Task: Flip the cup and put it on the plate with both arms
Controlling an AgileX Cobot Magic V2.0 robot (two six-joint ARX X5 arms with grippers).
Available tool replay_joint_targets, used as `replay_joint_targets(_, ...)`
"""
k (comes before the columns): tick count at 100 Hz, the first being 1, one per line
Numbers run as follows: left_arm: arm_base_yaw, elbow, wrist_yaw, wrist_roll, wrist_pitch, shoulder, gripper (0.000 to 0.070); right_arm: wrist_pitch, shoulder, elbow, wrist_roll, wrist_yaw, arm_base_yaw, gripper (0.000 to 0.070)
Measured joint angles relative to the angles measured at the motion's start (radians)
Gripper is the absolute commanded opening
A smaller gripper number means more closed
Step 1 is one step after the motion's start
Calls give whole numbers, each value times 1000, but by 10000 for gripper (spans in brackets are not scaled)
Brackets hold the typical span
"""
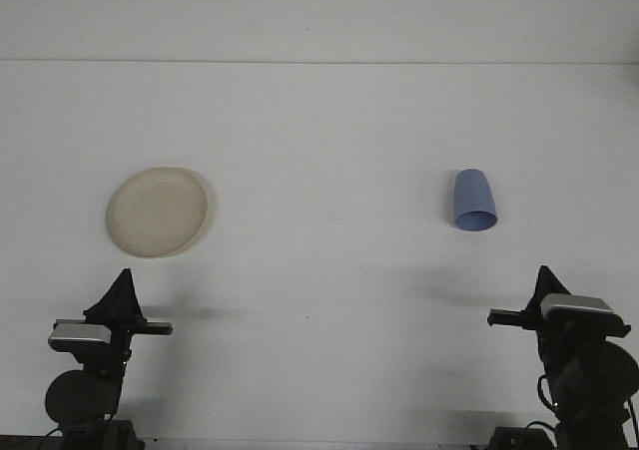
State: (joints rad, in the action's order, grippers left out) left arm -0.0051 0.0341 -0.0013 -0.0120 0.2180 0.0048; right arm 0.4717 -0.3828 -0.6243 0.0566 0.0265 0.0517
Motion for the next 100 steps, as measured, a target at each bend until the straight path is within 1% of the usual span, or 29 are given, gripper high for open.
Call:
replay_joint_targets(14, 0, 0, 0, 0, 0, 0, 13, 158, -146, -146, 0, -1, 0, 0)
replay_joint_targets(25, 0, 0, 0, 0, 0, 0, 13, 240, -241, -220, 0, -14, 0, 0)
replay_joint_targets(53, 0, 0, 0, 0, 0, 0, 13, 293, -339, -229, 0, -23, 0, 0)
replay_joint_targets(56, 0, 0, 0, 0, 0, 0, 13, 297, -343, -229, 0, -23, 0, 8)
replay_joint_targets(59, 0, 0, 0, 0, 0, 0, 13, 299, -346, -229, 0, -23, 0, 32)
replay_joint_targets(61, 0, 0, 0, 0, 0, 0, 13, 300, -348, -229, 0, -23, 0, 64)
replay_joint_targets(71, 0, 0, 0, 0, 0, 0, 13, 301, -352, -229, 0, -26, 0, 293)
replay_joint_targets(74, 0, 0, 0, 0, 0, 0, 13, 301, -352, -229, 0, -26, 0, 348)
replay_joint_targets(77, 0, 0, 0, 0, 0, 0, 13, 301, -352, -229, 0, -26, 0, 385)
replay_joint_targets(82, 0, 0, 0, 0, 0, 0, 13, 301, -352, -229, 0, -26, 0, 408)
replay_joint_targets(100, 0, 0, 0, 0, 0, 0, 13, 295, -362, -229, 0, -26, 0, 409)
